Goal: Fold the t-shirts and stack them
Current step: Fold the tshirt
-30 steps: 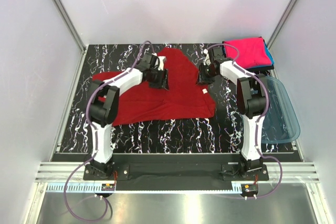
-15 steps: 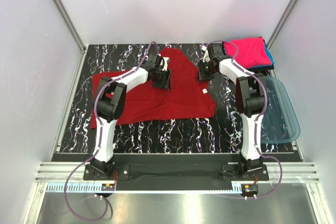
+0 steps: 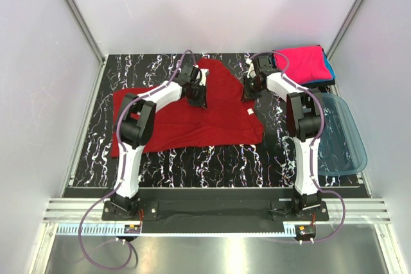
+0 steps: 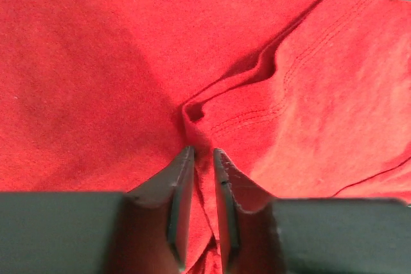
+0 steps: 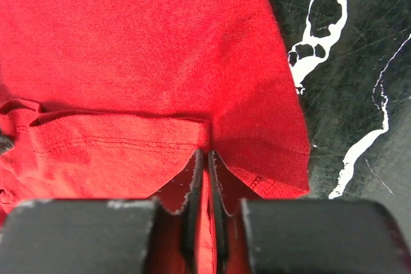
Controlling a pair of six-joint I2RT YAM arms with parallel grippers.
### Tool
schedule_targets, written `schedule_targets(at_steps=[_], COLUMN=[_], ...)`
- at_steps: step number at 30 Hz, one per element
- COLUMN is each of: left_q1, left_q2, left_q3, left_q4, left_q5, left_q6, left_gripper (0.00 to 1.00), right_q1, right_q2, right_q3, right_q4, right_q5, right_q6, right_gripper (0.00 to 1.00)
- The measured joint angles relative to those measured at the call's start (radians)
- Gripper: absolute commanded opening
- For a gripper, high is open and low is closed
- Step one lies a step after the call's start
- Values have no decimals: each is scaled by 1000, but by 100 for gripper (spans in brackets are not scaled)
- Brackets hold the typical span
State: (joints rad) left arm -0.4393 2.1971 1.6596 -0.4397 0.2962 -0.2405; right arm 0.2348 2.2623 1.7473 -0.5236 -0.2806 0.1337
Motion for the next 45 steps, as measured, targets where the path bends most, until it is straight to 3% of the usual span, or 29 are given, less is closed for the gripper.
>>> schedule_targets(at_steps=[1, 4, 45], left_q1=[0, 0, 0], left_q2=[0, 0, -112], left_q3=[1, 5, -31], left_q4=[0, 0, -2], left_q5=[3, 9, -179], left_q6=[0, 0, -99], left_gripper=[1, 0, 0], right_q1=[0, 0, 2], right_q2=[0, 0, -39], right_q3=[0, 0, 70], right_q4=[0, -2, -13], right_q5=[1, 8, 24], right_q6=[0, -6, 11], right_gripper=[7, 0, 0])
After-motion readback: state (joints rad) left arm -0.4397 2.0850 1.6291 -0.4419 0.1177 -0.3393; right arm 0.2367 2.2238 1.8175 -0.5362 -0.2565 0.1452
